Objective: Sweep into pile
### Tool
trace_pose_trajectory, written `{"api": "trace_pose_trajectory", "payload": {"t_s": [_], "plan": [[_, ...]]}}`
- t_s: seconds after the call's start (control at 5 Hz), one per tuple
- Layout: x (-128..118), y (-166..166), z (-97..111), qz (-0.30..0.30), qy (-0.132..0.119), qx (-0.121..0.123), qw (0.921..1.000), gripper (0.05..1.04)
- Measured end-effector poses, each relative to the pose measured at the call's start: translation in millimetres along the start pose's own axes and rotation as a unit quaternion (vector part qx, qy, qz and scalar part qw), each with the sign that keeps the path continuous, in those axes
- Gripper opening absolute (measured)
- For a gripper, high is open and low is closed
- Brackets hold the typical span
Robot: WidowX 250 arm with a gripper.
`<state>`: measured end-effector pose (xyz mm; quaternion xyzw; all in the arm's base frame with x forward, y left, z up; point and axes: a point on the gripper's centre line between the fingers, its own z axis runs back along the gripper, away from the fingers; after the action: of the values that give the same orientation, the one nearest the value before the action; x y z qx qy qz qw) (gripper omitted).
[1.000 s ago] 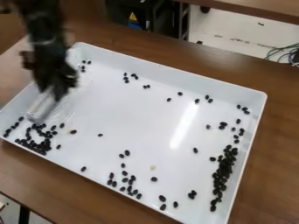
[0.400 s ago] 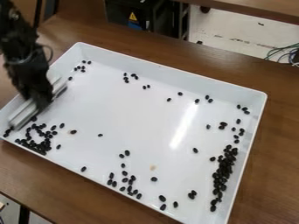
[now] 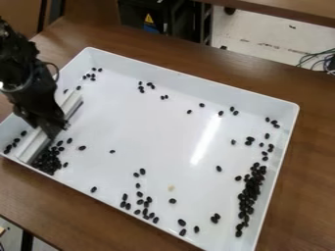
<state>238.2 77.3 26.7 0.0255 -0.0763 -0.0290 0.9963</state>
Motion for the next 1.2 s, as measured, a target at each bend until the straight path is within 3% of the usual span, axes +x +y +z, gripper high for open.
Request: {"api": "trace_pose_trajectory", "payload": {"t_s": [0.2,0.4,0.6,0.8,1.0,1.2], "plan": [[12,-38,-14,0.002,0.018,-0.003,0.9998,0.346],[25,-68,-29,-0.035,0.036,-0.003,0.9988,0.346],[32,-86,-33,-0.032,0.036,0.001,0.9989,0.346],[40,-129,-32,-0.059,0.025,0.012,0.9979,0.346],[37,-189,-26,-0.111,0.031,0.016,0.9932,0.346],[33,-217,-18,-0.116,0.041,0.006,0.9924,0.346]]}}
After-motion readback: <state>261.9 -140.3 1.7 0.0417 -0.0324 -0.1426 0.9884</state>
